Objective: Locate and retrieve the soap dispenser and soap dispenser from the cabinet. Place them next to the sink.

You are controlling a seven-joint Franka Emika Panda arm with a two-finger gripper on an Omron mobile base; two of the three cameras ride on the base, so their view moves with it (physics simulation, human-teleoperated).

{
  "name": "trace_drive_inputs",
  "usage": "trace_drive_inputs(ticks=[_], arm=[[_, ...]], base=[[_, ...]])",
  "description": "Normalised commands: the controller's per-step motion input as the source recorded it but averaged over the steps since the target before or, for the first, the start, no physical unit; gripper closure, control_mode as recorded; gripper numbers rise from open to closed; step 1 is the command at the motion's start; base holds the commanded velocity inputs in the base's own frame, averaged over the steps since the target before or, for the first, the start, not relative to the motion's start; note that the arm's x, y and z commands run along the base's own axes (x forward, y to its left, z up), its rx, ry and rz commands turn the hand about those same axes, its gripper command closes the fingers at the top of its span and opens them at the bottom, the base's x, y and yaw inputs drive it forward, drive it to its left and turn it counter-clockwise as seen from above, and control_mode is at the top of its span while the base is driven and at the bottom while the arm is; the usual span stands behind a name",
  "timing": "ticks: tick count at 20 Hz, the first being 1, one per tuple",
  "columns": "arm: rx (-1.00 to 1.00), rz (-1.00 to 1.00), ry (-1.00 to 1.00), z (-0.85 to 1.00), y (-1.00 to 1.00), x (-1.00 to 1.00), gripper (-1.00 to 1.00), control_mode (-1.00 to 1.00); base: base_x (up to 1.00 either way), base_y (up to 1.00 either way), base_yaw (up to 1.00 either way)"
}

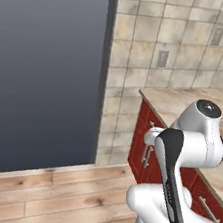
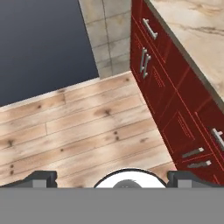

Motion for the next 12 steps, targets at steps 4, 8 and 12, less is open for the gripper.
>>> trace_drive_inputs(ticks=[4,8,12], arm=[[0.00,0.00,0.00,0.00,0.00,0.00,-1.00,1.00],[0.00,0.00,0.00,0.00,0.00,0.00,-1.00,1.00],[0.00,0.00,0.00,0.00,0.00,0.00,-1.00,1.00]], base=[[0.18,0.30,0.40],[0.16,0.31,0.39],[0.15,0.30,0.38]])
